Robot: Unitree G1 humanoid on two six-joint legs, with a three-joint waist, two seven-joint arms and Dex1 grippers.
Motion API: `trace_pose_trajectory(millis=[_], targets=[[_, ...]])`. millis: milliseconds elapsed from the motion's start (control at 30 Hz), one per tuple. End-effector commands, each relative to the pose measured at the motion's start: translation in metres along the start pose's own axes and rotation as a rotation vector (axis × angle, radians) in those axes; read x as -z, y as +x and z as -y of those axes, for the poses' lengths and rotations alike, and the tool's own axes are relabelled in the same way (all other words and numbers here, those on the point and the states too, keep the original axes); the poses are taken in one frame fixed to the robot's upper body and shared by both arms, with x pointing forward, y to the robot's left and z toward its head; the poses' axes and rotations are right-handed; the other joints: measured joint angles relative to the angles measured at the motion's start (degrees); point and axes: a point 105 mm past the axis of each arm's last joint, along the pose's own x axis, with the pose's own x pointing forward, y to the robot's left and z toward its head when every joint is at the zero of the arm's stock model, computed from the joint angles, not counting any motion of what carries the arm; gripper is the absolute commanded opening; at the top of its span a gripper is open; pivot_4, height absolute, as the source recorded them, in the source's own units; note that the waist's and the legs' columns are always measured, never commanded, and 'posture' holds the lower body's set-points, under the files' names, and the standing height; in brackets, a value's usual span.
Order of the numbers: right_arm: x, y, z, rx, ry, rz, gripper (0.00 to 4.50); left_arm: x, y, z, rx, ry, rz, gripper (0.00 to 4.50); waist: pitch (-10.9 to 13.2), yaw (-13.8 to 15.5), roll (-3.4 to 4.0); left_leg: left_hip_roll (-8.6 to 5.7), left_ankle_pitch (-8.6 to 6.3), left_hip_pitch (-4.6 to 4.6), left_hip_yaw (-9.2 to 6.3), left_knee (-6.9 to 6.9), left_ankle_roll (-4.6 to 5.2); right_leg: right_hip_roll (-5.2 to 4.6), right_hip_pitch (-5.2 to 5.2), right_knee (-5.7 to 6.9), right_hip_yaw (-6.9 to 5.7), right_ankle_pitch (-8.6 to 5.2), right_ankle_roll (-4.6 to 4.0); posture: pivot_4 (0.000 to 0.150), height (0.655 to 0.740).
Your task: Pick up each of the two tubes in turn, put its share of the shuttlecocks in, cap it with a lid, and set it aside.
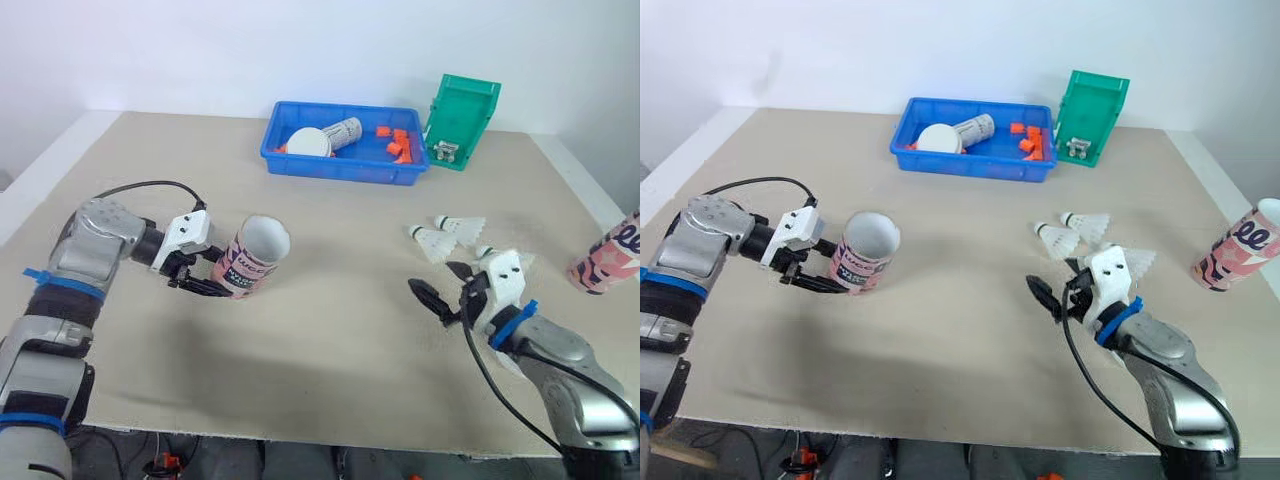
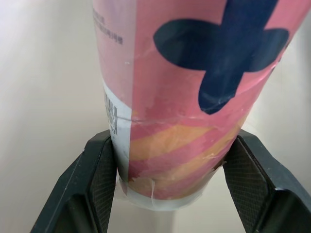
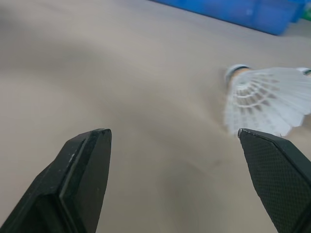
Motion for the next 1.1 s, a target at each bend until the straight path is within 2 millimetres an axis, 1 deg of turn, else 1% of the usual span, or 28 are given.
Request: trace_pose_trajectory(millis=[33,200,267,400,500,600,667,733,767,867,1000,1100], targets=[[-0.005,0.012,0.012,0.065,-0.031,0.03,4.5,-0.012,0.002,0.014,0.067,0.024,0.007,2.92,0.0,-0.02,0.0,0.0,0.01,0.0,0.0,0.0,0.01,-0.01,0.01,0.0,0.0,0.0,0.0,0.15,0.7038],[-0.001,0.031,0.027,0.115,-0.031,0.026,4.5,-0.007,0.002,0.037,0.141,-0.002,-0.042,2.92,0.01,-0.07,0.01,0.04,0.0,-0.07,0.03,-0.06,0.02,0.05,-0.07,0.02,0.01,-0.07,0.04,0.15,0.7038],[0.0,0.037,0.03,0.12,-0.036,0.024,4.5,-0.005,0.0,0.041,0.151,-0.023,-0.046,2.92,0.01,-0.07,0.01,0.05,0.0,-0.07,0.02,-0.1,0.03,0.09,-0.09,0.04,0.01,-0.07,0.1,0.15,0.7038],[0.0,0.05,0.034,0.116,-0.036,0.028,4.5,0.012,-0.003,0.047,0.148,-0.05,-0.106,2.92,0.01,-0.1,0.01,0.05,-0.01,-0.05,0.01,-0.16,0.04,0.1,-0.1,0.05,0.0,-0.1,0.12,0.15,0.7038],[-0.003,0.06,0.031,0.093,-0.033,0.038,3.61,0.021,-0.005,0.05,0.142,-0.054,-0.139,2.88,0.01,-0.11,0.02,0.04,-0.01,-0.02,0.03,-0.16,0.04,0.09,-0.1,0.05,0.01,-0.14,0.03,0.15,0.7038],[-0.004,0.064,0.029,0.071,-0.03,0.051,2.25,0.027,-0.006,0.049,0.134,-0.042,-0.171,2.88,0.01,-0.12,0.01,0.05,-0.01,-0.01,0.03,-0.16,0.04,0.09,-0.08,0.05,0.0,-0.15,0.01,0.15,0.7038],[-0.006,0.064,0.025,0.052,-0.035,0.062,1.16,0.028,-0.007,0.049,0.131,-0.038,-0.182,2.88,0.0,-0.12,0.02,0.05,-0.01,0.0,0.02,-0.17,0.04,0.1,-0.07,0.05,-0.01,-0.15,0.02,0.15,0.7038],[-0.008,0.063,0.022,0.041,-0.044,0.071,0.24,0.028,-0.008,0.049,0.13,-0.033,-0.186,2.88,0.0,-0.18,0.04,0.06,-0.01,0.02,0.02,-0.18,0.04,0.11,-0.08,0.06,-0.01,-0.13,0.03,0.15,0.7038],[-0.01,0.063,0.022,0.038,-0.05,0.078,0.04,0.028,-0.008,0.049,0.129,-0.031,-0.187,2.88,-0.01,-0.19,0.04,0.07,-0.01,0.04,0.03,-0.18,0.04,0.12,-0.07,0.07,0.0,-0.12,0.02,0.15,0.7038],[-0.023,0.06,0.013,0.003,-0.078,0.125,0.04,0.027,-0.01,0.048,0.125,-0.02,-0.194,2.88,-0.01,-0.19,0.04,0.1,-0.01,0.06,0.03,-0.18,0.04,0.15,-0.08,0.09,-0.01,-0.13,-0.05,0.15,0.7038],[-0.051,0.05,-0.02,-0.161,-0.179,0.203,0.04,0.023,-0.011,0.045,0.122,-0.007,-0.19,2.88,0.01,-0.25,0.07,0.16,-0.01,0.06,0.03,-0.18,0.04,0.2,-0.1,0.11,0.0,-0.11,-0.03,0.15,0.7038],[-0.078,0.033,-0.058,-0.368,-0.282,0.271,0.04,0.019,-0.014,0.042,0.119,0.009,-0.192,2.88,0.02,-0.15,0.09,0.21,-0.01,0.06,0.02,-0.18,0.04,0.25,-0.1,0.12,-0.01,-0.12,-0.06,0.15,0.7038]])
